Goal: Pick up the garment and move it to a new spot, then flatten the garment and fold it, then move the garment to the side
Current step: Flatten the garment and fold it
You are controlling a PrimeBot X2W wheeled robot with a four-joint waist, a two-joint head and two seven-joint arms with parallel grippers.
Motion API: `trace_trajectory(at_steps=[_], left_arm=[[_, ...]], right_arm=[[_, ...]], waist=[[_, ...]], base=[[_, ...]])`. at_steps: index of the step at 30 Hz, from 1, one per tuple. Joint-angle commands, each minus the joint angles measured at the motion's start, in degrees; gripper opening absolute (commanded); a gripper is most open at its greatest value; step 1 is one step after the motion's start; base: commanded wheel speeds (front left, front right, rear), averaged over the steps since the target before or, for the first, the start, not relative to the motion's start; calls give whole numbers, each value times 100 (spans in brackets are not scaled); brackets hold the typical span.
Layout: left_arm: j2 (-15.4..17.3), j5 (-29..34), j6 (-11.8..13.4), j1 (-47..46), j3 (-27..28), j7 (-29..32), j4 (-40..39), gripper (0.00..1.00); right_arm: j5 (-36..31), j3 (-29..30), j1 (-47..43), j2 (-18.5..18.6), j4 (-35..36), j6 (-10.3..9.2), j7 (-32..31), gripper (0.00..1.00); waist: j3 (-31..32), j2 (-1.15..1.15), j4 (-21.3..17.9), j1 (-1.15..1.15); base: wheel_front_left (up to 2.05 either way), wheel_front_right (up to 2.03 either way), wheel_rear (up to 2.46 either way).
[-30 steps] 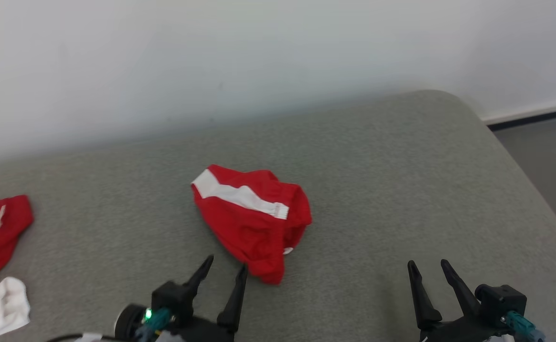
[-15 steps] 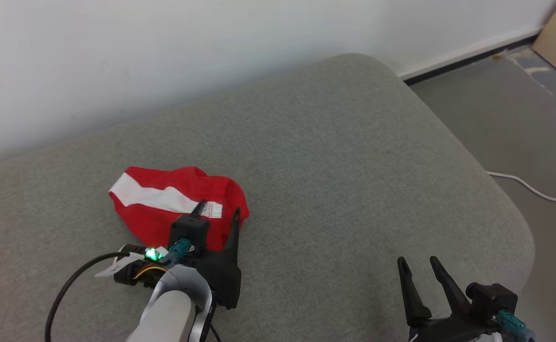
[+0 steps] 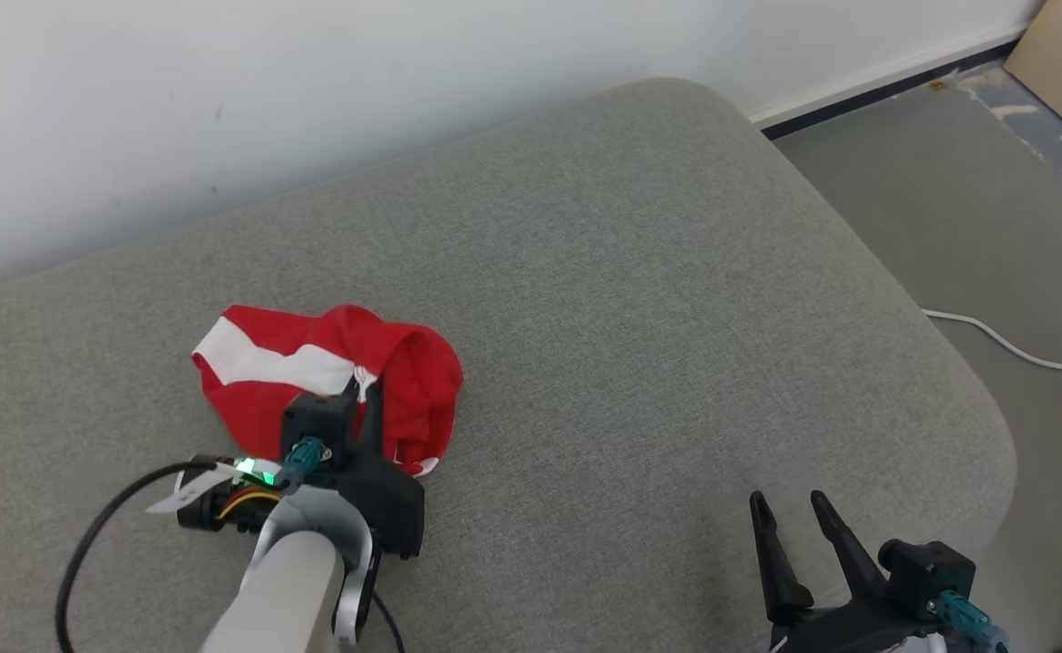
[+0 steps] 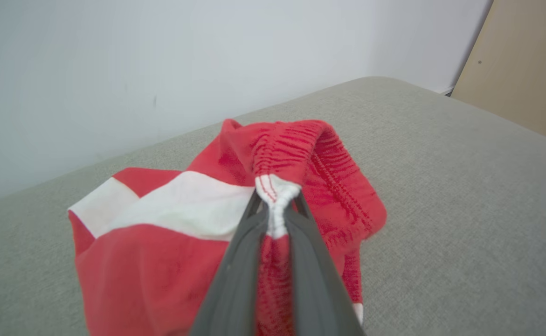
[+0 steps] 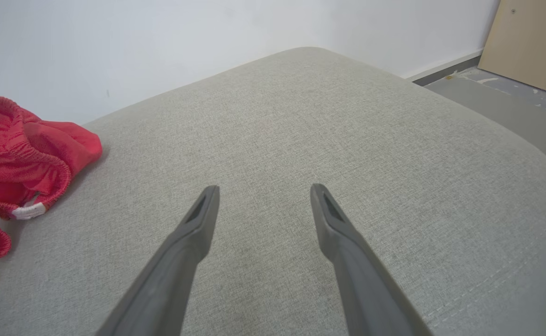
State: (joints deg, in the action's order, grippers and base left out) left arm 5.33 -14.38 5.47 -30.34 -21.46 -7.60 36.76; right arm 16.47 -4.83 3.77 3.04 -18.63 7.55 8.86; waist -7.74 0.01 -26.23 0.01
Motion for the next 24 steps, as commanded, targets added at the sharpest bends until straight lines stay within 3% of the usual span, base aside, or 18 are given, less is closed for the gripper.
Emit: trace_trajectory(at_steps=[1,11,14,19,24], left_arm=[[-54,-103,-51,-107,7,-93,-64,0],[-237,-519,-580,-1050,-388,-365,-915,0],[-243,-1101,-731,-1387,-623,-438,-1486,0],[-230,-2155,-440,-1565,-890,-536,-2291,0],[-137,-2498,-75,-925,-774,-479,-2240,0]], right_arm=[[7,-7,62,-8,-16,-11,27,100],[-24,-31,61,-11,-49,-11,-4,100],[-26,-35,54,-12,-65,-11,-8,100],[-27,6,-11,-15,-67,-11,-4,100],[-25,9,-12,-15,-14,-11,-27,100]], waist=[[34,-1,43,-1],[138,-1,196,-1],[182,-1,236,-1],[228,-1,401,-1],[217,-1,675,-1]], base=[[0,0,0],[0,0,0],[0,0,0],[0,0,0],[0,0,0]])
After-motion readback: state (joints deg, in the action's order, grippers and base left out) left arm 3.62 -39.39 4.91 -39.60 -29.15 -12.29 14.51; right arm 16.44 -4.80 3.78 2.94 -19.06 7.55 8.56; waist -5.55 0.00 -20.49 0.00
